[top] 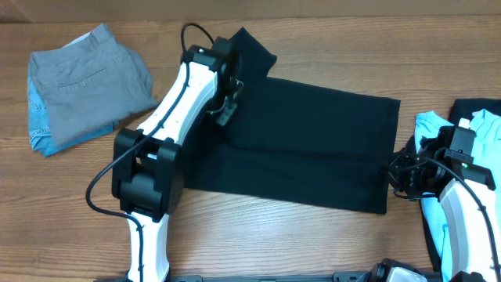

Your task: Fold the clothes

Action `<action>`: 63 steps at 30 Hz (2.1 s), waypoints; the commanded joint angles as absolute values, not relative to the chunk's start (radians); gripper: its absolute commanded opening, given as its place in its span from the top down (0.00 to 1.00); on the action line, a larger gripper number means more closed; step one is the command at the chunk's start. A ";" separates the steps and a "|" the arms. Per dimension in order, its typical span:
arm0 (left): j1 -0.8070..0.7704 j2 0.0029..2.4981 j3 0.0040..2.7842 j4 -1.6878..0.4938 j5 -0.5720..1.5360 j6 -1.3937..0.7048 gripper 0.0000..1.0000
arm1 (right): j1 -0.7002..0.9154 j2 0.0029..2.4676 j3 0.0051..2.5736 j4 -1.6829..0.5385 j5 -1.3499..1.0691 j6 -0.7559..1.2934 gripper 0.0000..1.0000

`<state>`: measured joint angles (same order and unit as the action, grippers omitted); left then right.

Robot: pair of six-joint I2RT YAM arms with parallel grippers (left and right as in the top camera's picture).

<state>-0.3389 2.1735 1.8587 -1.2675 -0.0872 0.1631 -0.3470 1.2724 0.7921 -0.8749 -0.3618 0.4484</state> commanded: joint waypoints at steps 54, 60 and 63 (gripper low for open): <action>-0.130 2.079 1.946 -1.416 0.078 0.128 0.36 | -0.349 1.241 0.812 -1.085 -0.271 0.548 0.54; -0.157 2.079 2.077 -1.446 0.076 0.107 0.20 | -0.349 1.235 1.052 -1.097 -0.295 0.499 0.40; -0.122 2.082 2.054 -1.596 0.041 -0.022 0.25 | -0.349 1.248 1.035 -1.204 -0.305 0.497 0.25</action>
